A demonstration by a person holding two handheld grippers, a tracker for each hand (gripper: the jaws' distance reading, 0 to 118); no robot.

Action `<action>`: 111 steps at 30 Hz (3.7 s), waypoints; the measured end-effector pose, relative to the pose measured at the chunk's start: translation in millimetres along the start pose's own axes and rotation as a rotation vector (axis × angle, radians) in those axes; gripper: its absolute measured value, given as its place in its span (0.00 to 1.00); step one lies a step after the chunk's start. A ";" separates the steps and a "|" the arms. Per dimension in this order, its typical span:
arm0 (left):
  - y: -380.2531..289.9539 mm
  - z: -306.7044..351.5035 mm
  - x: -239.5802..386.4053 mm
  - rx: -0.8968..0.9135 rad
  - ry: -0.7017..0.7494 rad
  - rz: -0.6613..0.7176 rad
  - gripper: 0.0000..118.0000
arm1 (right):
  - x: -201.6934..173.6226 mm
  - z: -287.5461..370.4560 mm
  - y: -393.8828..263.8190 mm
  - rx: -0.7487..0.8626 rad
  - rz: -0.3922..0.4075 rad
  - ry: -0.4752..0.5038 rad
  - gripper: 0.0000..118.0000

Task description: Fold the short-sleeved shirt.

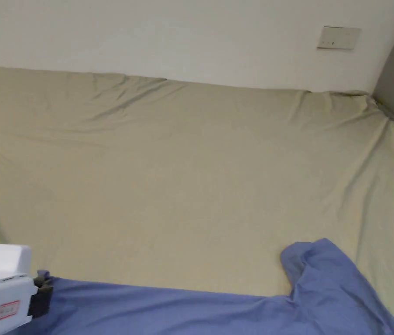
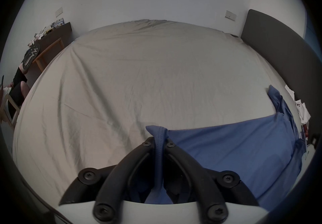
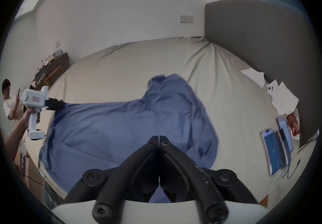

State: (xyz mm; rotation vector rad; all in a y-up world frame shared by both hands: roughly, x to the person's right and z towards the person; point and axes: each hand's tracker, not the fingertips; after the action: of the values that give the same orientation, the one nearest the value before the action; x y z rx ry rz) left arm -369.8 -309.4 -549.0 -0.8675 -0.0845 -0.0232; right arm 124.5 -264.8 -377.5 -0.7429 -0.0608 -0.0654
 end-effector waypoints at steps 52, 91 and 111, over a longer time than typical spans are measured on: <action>-203.6 160.6 -33.8 -0.128 0.054 0.145 0.07 | 46.1 47.0 -138.7 -0.271 -0.120 -0.093 0.03; -164.6 168.9 -87.3 -0.037 -0.233 0.268 0.84 | -29.2 128.3 -95.6 0.075 -0.116 0.016 0.01; -171.4 109.5 -70.8 -0.231 -0.224 0.227 0.26 | -87.2 107.3 -85.7 -0.026 0.014 0.144 0.01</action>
State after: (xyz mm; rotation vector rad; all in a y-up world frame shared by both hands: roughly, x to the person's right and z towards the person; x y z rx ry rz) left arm -456.9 -337.7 -354.0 -1.1043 -0.1953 0.2821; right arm 27.3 -251.8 -247.8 -0.7622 0.0829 -0.1068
